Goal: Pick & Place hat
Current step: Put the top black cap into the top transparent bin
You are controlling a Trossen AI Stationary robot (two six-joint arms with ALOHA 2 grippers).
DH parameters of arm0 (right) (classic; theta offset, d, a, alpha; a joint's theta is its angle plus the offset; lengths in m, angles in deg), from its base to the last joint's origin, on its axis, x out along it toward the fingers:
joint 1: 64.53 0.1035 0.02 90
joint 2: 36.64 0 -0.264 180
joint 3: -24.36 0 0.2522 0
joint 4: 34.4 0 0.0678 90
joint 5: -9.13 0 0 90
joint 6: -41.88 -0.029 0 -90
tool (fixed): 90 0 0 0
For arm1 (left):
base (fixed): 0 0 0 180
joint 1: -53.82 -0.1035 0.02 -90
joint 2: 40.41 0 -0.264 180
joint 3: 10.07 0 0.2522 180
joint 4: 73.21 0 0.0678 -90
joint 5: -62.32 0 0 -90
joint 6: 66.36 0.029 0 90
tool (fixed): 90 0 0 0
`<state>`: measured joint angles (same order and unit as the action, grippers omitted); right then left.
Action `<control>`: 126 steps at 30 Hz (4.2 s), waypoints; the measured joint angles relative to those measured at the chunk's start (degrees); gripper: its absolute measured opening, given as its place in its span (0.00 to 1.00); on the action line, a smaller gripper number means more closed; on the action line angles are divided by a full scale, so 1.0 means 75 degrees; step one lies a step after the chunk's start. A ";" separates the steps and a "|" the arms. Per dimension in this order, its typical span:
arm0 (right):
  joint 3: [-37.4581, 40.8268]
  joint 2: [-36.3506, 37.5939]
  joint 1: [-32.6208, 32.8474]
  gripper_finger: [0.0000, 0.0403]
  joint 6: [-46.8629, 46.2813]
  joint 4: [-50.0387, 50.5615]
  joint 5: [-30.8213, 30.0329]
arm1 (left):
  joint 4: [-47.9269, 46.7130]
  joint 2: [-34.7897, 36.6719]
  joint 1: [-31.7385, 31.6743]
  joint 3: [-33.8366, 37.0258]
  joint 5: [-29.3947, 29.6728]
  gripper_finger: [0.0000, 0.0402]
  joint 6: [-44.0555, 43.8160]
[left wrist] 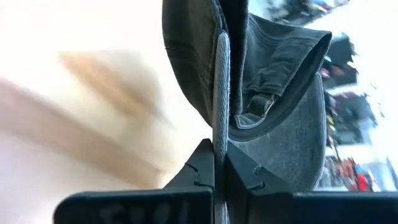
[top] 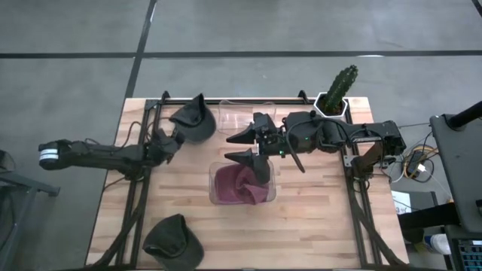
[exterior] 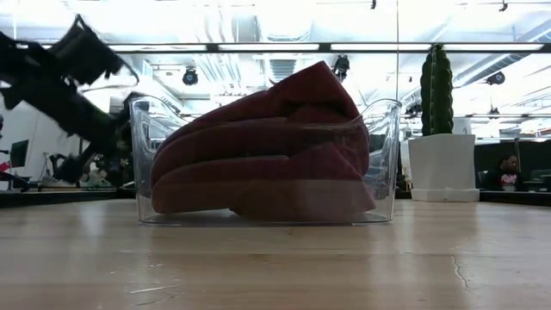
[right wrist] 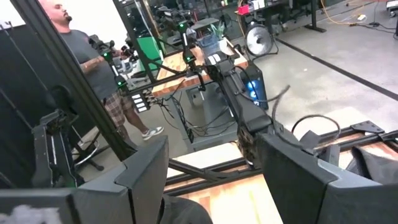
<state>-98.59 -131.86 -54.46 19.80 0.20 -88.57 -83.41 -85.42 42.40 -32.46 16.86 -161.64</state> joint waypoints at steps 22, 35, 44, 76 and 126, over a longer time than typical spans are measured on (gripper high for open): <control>0.0044 -0.0083 0.0006 0.59 -0.0405 0.1362 -0.0261 | -0.3096 0.2007 -0.0023 -0.4290 -0.0769 0.02 0.6749; 0.0105 -0.0409 -0.0066 0.59 -0.0921 0.1779 -0.0535 | -0.4774 0.1495 -0.0029 -0.6620 -0.2984 0.02 0.8660; -0.0065 -0.0045 0.0006 0.57 -0.0860 0.2109 -0.0289 | -0.7001 0.0727 -0.0029 -0.7541 -0.5304 0.02 0.8798; -0.0775 -0.0760 -0.1319 0.56 -0.0829 0.3033 0.1621 | -0.6737 -0.2328 0.0102 -0.7777 -1.0658 0.02 0.9783; -0.0784 -0.2471 -0.1274 0.03 -0.1218 0.2615 0.3590 | -0.6084 -0.3015 0.0341 -0.7812 -1.0761 0.07 0.9841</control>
<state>-104.47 -150.40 -64.02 10.66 19.81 -61.65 -129.04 -108.03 44.96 -91.05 -63.85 -87.83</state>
